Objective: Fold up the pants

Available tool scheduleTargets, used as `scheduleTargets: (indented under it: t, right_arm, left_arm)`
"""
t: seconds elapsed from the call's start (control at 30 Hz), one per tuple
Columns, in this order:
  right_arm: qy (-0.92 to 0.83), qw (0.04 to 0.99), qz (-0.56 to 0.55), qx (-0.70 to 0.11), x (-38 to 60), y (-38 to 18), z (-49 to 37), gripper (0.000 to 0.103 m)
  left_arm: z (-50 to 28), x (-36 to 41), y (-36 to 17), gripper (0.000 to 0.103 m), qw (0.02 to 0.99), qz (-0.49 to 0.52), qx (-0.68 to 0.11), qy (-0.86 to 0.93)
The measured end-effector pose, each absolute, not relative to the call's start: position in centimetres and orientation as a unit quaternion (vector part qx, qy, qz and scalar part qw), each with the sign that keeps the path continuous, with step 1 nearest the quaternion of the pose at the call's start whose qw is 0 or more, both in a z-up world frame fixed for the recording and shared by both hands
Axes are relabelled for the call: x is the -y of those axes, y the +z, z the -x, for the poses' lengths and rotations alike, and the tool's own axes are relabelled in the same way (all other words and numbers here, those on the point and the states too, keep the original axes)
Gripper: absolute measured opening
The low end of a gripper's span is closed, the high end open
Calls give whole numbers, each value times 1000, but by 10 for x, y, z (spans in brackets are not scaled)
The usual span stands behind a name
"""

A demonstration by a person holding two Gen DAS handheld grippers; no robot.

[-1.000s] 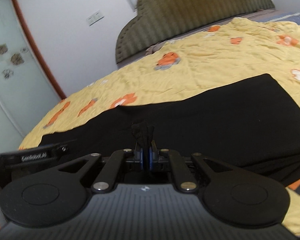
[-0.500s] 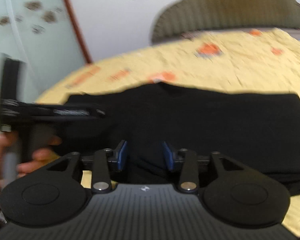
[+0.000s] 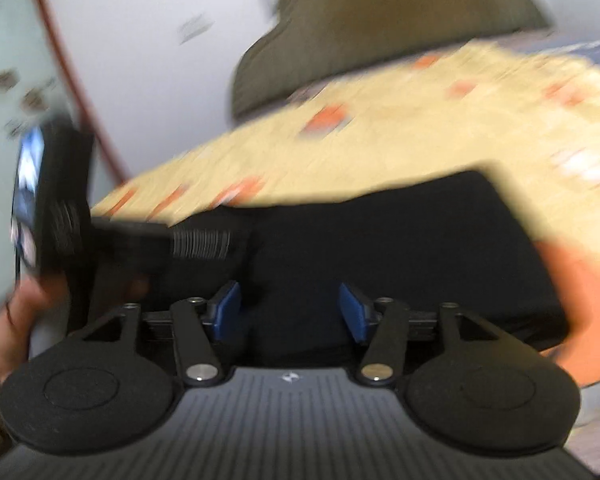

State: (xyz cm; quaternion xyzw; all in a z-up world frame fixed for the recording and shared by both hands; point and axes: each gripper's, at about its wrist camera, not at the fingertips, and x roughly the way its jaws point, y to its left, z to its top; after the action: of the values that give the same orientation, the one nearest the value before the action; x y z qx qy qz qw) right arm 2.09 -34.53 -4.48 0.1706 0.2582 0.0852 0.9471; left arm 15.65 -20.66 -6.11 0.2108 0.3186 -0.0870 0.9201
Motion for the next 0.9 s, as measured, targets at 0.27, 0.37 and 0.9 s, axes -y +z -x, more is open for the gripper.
scheduleTargets:
  t: [0.27,0.37,0.9]
  right_arm:
    - [-15,889,-407,-209,472,-80,14,63]
    - [-5,860,-465,-208,486,-102,19,60]
    - [-28,923,-300,-240,433,-78,5,18]
  left_arm:
    - [-145,203,-51,103,930,-209,-292,-76]
    - [-142,204,-42,103,934,-200,-283,-81]
    - [-145,256,13,103,914,-117,-322,-219]
